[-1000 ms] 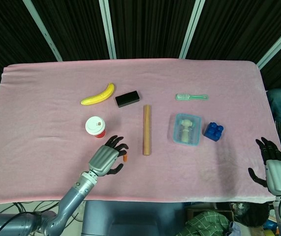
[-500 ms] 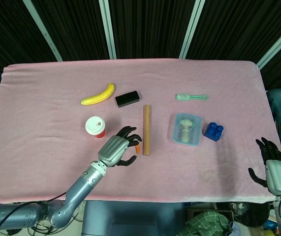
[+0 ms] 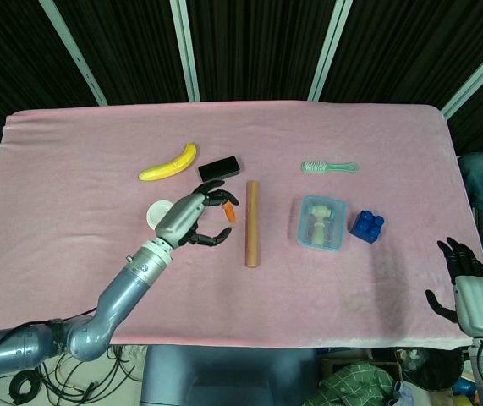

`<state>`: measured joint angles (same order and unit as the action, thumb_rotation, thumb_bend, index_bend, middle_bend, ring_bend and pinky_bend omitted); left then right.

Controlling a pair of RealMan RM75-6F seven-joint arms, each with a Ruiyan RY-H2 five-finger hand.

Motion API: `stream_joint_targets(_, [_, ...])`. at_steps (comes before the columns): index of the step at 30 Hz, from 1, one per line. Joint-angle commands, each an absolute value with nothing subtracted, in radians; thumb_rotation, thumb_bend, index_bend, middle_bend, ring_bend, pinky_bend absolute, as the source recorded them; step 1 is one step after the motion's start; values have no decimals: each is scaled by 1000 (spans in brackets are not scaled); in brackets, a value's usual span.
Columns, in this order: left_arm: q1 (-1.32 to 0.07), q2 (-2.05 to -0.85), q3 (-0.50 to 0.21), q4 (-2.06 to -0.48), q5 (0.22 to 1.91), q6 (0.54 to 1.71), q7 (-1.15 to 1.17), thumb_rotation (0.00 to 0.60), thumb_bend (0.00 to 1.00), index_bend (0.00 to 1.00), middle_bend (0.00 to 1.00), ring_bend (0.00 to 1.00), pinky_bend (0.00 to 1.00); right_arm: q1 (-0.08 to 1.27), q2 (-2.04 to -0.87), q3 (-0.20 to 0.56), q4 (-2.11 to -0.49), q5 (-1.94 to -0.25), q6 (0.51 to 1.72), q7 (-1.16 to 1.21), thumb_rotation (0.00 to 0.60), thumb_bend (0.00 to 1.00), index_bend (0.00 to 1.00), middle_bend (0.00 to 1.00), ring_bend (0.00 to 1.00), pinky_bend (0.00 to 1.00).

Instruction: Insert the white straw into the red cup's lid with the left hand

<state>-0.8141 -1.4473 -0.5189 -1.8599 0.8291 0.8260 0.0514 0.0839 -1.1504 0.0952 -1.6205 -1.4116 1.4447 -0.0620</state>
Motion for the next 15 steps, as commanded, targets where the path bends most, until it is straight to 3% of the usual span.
stream_joint_targets(1, [-809, -1352, -610, -1885, 737, 727, -96, 600, 442, 581, 299, 53, 61, 83, -1150, 95, -1621, -1411, 1446, -64, 600, 231, 78, 28, 58, 185])
stream_joint_targets(7, [-782, -1273, -682, -1865, 727, 621, -265, 600, 442, 581, 299, 53, 72, 83, -1150, 94, -1620, -1414, 1447, -71, 600, 231, 78, 28, 58, 185])
stream_joint_targets(15, [-723, -1202, -665, -1830, 782, 620, -340, 600, 442, 585, 308, 53, 85, 84, -1147, 95, -1622, -1406, 1442, -70, 600, 231, 77, 28, 58, 184])
